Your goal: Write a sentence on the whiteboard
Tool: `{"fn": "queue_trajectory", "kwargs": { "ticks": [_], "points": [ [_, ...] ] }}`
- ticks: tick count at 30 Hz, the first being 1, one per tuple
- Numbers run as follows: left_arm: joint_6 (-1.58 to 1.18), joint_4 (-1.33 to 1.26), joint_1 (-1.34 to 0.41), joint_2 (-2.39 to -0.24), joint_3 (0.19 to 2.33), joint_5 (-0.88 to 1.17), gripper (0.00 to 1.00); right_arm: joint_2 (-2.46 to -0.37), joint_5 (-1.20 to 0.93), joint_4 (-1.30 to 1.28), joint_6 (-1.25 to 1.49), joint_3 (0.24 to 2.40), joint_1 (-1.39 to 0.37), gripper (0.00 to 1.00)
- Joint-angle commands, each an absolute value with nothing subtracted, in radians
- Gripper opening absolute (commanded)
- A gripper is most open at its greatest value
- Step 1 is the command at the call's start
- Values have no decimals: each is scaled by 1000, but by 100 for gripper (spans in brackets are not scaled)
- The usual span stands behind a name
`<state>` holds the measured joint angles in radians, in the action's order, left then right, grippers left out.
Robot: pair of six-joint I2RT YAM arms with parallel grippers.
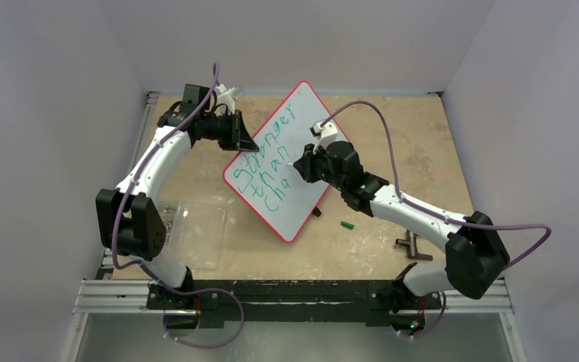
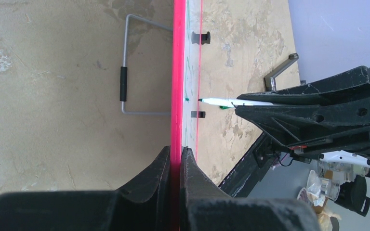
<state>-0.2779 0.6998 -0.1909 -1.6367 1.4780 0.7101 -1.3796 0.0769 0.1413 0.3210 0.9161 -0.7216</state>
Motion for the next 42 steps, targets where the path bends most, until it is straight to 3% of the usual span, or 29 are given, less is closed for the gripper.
{"fn": "queue_trajectory", "kwargs": {
  "ticks": [1,30,42],
  "points": [
    [-258,687,-178,-1614,1499,591,0,-1392,14,208,340,969,-722,0],
    [-258,688,-178,-1607,1498,592,0,-1298,30,204,374,741,-720,0],
    [-260,686,-178,-1598,1497,598,0,-1356,130,125,299,960,-717,0]
  ]
}}
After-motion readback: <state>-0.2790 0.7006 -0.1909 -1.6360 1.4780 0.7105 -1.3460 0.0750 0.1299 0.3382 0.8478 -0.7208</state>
